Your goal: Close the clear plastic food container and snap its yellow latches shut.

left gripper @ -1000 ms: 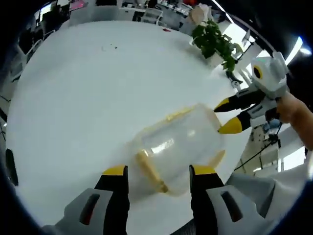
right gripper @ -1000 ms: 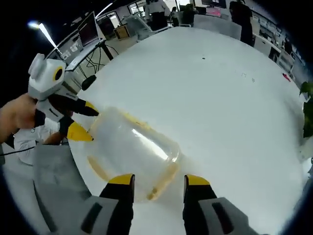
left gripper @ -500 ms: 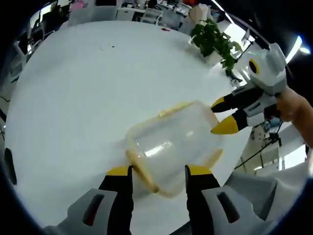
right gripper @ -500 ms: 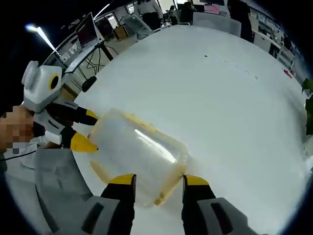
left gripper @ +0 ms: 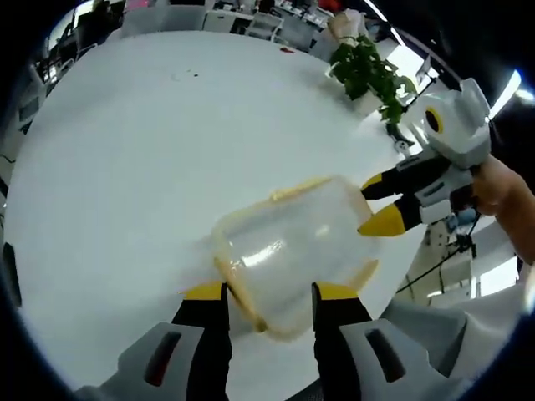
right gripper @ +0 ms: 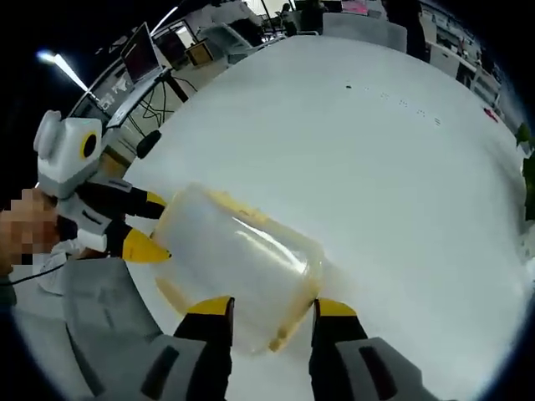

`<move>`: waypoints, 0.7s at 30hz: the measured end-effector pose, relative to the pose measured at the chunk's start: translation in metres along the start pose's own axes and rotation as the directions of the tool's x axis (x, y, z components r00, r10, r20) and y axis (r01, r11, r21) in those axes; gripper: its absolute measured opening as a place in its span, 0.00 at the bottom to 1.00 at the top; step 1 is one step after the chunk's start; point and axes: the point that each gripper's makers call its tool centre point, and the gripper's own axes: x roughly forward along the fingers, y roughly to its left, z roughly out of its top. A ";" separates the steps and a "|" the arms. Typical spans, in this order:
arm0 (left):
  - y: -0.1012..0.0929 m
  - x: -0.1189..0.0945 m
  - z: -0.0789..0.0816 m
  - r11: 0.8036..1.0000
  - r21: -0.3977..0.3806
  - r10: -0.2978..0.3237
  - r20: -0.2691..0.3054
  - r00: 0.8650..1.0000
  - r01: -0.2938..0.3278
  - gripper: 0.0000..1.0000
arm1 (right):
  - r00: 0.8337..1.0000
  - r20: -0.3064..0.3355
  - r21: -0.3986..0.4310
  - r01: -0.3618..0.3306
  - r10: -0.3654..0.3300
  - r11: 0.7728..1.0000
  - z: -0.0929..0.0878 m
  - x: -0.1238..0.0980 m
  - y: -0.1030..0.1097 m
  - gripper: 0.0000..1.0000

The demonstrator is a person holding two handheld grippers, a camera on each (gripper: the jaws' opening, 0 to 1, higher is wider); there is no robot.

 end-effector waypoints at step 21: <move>0.000 -0.001 0.002 1.000 0.015 -0.008 0.017 1.000 0.008 0.38 | 0.994 0.011 0.123 -0.106 0.106 0.987 -0.002 0.007 0.005 0.41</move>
